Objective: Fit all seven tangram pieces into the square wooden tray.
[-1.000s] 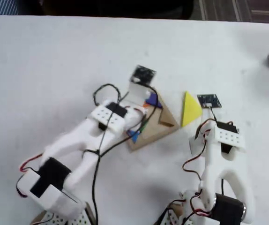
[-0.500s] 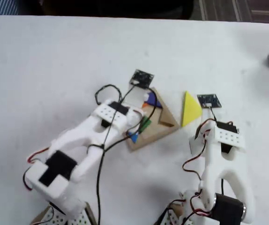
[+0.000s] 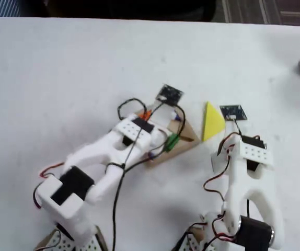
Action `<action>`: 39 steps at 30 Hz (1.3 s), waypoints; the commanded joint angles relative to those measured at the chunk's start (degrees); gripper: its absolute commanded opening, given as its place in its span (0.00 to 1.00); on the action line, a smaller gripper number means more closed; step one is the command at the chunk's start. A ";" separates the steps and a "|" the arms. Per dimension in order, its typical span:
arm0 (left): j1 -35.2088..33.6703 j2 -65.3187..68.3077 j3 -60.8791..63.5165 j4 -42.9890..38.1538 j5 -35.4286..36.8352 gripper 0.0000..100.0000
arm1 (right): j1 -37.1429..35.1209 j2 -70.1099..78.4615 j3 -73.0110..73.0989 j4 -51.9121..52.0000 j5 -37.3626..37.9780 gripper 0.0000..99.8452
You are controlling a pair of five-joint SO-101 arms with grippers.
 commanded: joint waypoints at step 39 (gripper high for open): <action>8.04 2.86 -5.54 -6.86 0.26 0.02 | -0.57 -1.98 -0.26 -0.75 0.79 0.02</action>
